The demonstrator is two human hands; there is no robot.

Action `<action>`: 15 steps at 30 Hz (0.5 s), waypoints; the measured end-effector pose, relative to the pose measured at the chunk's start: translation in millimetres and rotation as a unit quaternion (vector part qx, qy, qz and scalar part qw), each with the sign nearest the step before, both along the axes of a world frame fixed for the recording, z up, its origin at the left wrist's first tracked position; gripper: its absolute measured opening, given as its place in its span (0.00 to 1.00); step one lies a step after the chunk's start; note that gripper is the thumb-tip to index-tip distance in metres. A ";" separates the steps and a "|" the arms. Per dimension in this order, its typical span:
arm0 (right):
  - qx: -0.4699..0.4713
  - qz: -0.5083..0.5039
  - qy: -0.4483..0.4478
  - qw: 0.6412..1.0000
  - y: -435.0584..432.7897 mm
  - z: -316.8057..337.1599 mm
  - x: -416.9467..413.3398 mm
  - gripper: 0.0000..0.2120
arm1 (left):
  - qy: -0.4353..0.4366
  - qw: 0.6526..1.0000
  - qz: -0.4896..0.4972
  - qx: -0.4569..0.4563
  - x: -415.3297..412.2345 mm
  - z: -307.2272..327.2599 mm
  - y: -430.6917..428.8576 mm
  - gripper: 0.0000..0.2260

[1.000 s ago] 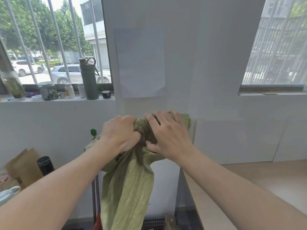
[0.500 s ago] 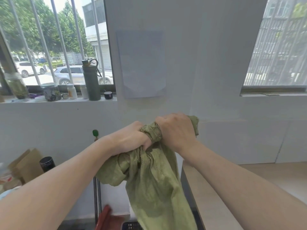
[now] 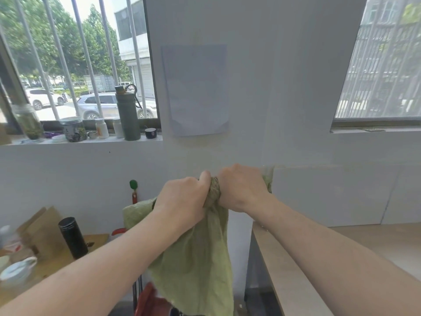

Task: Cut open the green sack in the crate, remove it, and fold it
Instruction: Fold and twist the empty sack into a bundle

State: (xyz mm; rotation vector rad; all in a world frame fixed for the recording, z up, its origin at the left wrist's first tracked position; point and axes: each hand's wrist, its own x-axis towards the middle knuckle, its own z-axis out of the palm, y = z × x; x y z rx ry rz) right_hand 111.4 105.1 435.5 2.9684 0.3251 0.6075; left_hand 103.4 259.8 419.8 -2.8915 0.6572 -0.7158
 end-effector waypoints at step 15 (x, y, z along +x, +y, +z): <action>-0.044 0.077 -0.142 0.986 2.1 -17.9 -2.7 0.47 | 0.119 0.963 0.022 -0.239 21.6 25.0 11.8 0.06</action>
